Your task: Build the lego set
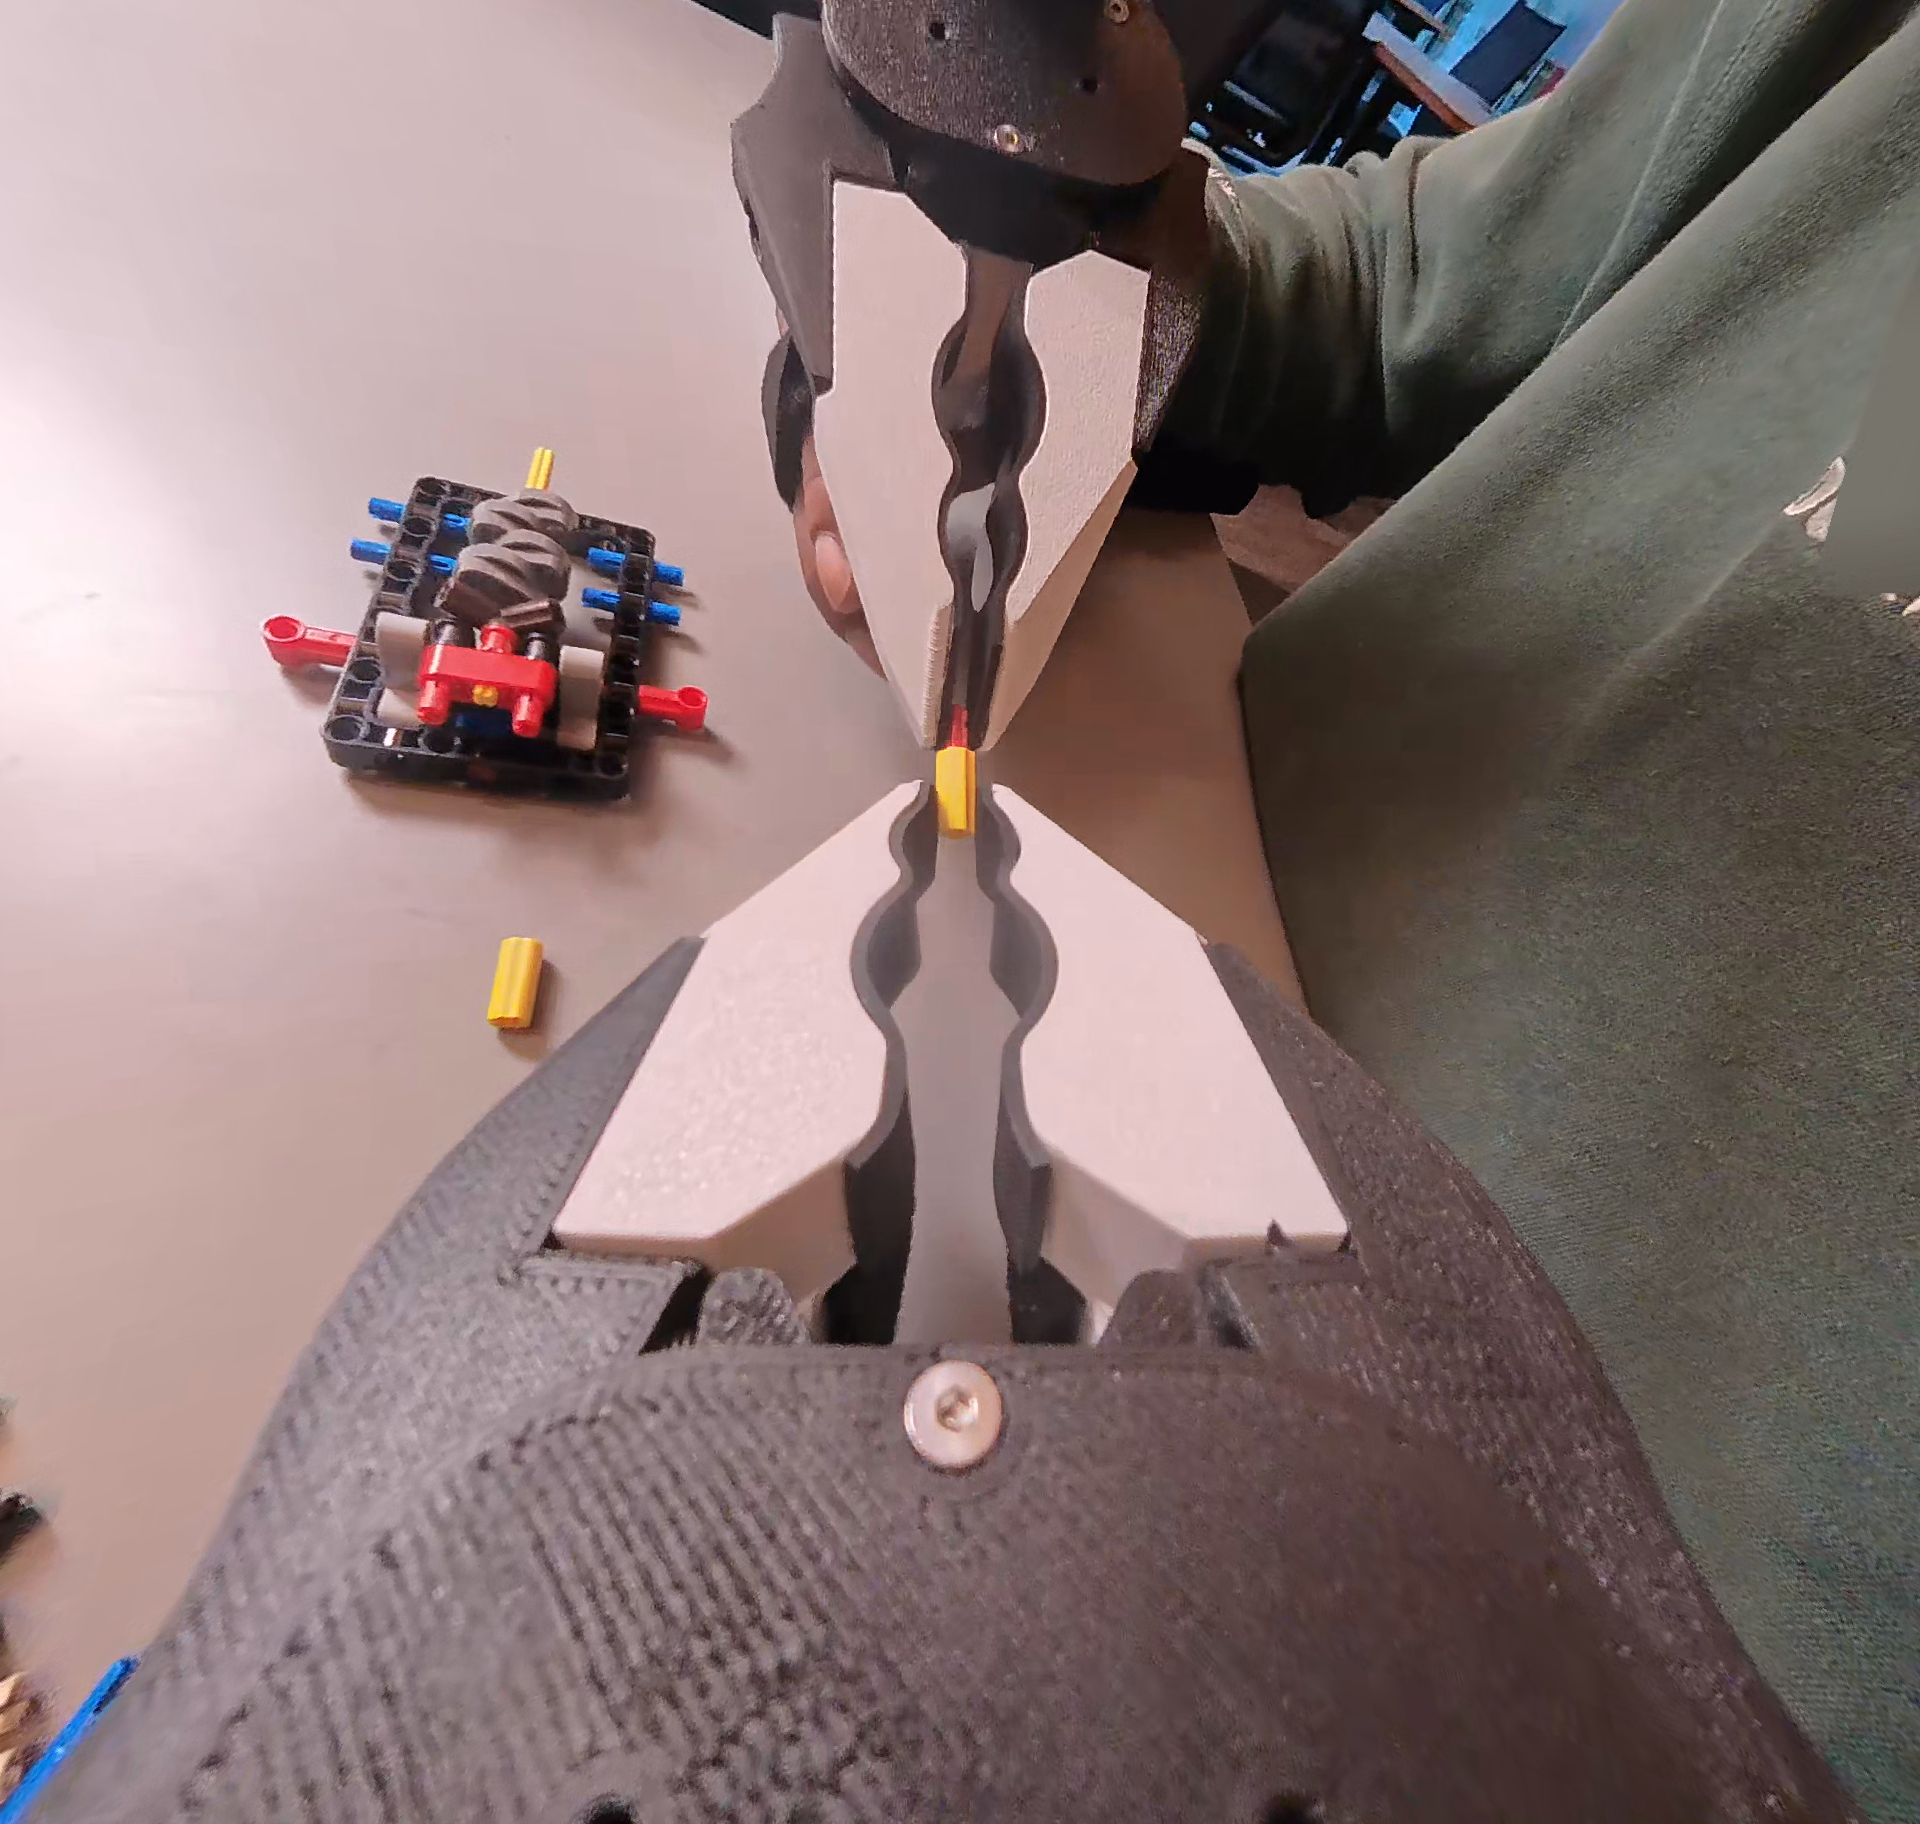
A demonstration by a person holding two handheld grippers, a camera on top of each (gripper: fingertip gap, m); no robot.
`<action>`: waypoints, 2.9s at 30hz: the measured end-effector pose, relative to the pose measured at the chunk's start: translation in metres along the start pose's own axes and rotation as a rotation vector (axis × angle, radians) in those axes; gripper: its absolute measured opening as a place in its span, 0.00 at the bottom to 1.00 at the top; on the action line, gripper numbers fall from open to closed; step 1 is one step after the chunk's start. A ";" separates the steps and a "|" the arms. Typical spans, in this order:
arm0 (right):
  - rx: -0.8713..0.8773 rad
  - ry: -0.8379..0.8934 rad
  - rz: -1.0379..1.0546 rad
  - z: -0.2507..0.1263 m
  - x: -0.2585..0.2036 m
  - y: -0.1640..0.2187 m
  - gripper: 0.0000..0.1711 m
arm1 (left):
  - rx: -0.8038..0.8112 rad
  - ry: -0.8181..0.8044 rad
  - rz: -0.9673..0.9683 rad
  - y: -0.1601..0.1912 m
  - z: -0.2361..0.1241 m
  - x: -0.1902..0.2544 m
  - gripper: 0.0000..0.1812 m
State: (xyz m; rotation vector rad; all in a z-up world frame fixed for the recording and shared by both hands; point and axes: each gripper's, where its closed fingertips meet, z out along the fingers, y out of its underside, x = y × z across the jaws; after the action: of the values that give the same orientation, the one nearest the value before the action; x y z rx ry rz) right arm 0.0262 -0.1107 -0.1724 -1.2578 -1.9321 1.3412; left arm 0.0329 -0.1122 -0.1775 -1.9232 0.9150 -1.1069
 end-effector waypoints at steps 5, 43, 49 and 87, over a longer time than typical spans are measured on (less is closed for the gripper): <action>0.043 0.021 0.005 -0.003 0.007 -0.006 0.02 | 0.012 -0.034 0.028 -0.009 -0.005 -0.005 0.03; -0.182 -0.043 -0.046 0.003 -0.008 0.027 0.01 | -0.187 -0.017 -0.010 0.026 0.022 0.001 0.02; -0.182 -0.070 -0.020 0.008 -0.009 0.031 0.01 | -0.213 -0.022 -0.003 0.031 0.022 0.000 0.02; -0.087 -0.104 0.044 0.010 -0.008 0.026 0.01 | -0.169 -0.005 -0.063 0.025 0.016 0.000 0.02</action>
State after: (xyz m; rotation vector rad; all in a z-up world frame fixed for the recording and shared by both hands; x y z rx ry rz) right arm 0.0331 -0.1195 -0.1992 -1.3021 -2.0655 1.3822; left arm 0.0414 -0.1210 -0.2046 -2.1038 0.9783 -1.0901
